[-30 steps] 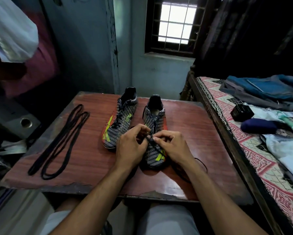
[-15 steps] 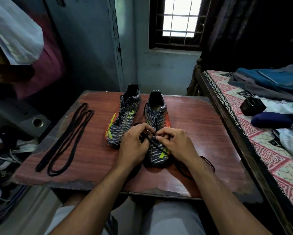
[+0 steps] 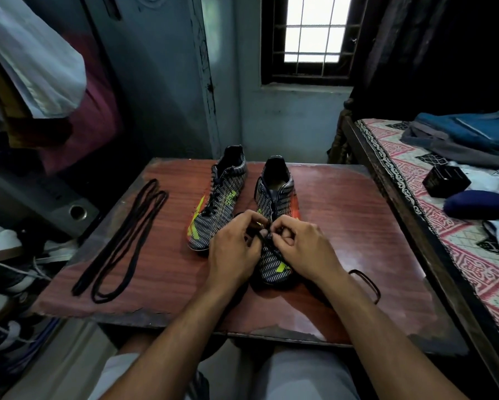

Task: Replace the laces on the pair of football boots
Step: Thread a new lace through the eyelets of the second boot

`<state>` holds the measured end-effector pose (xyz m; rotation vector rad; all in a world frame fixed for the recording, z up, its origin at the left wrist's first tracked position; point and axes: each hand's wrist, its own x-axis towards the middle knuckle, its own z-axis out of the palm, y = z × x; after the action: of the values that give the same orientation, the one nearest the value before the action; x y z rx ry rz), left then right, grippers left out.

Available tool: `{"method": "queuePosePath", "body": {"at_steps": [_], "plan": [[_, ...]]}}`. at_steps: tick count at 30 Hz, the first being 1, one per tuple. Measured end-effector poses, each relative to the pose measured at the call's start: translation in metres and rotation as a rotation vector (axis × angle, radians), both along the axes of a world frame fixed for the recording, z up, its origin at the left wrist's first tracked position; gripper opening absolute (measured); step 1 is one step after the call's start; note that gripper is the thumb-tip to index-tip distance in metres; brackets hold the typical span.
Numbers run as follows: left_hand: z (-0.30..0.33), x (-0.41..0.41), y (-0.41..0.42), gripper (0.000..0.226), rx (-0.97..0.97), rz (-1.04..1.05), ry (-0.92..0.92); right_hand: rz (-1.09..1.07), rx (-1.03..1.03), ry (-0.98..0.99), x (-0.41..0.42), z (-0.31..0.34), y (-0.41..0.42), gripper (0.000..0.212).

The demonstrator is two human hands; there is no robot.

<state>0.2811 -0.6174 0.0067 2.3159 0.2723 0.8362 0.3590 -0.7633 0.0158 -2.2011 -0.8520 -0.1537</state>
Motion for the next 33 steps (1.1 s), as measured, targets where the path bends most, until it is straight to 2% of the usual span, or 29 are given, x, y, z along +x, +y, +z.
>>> {"method": "queuePosePath", "body": {"at_steps": [7, 9, 14, 17, 21, 33], "plan": [[0.000, -0.001, 0.003, 0.031, -0.160, -0.036, -0.016, 0.006, -0.052, -0.050, 0.002, 0.001, 0.002, 0.014], [-0.001, -0.003, 0.002, 0.031, -0.193, -0.051, -0.025, 0.035, -0.040, -0.002, 0.004, 0.003, 0.000, 0.005], [0.002, -0.004, 0.000, 0.025, -0.132, -0.020, 0.017, 0.130, -0.055, 0.188, 0.011, 0.011, -0.004, 0.008], [0.006, -0.005, -0.003, 0.027, -0.086, -0.017, 0.029, 0.044, -0.063, 0.130, 0.007, 0.008, -0.001, 0.011], [0.006, -0.004, -0.006, 0.033, -0.041, -0.030, 0.029, -0.027, -0.081, 0.011, -0.003, 0.006, 0.004, 0.004], [0.002, 0.001, -0.002, 0.024, -0.126, -0.066, 0.006, -0.009, -0.011, 0.014, 0.008, 0.016, -0.009, 0.008]]}}
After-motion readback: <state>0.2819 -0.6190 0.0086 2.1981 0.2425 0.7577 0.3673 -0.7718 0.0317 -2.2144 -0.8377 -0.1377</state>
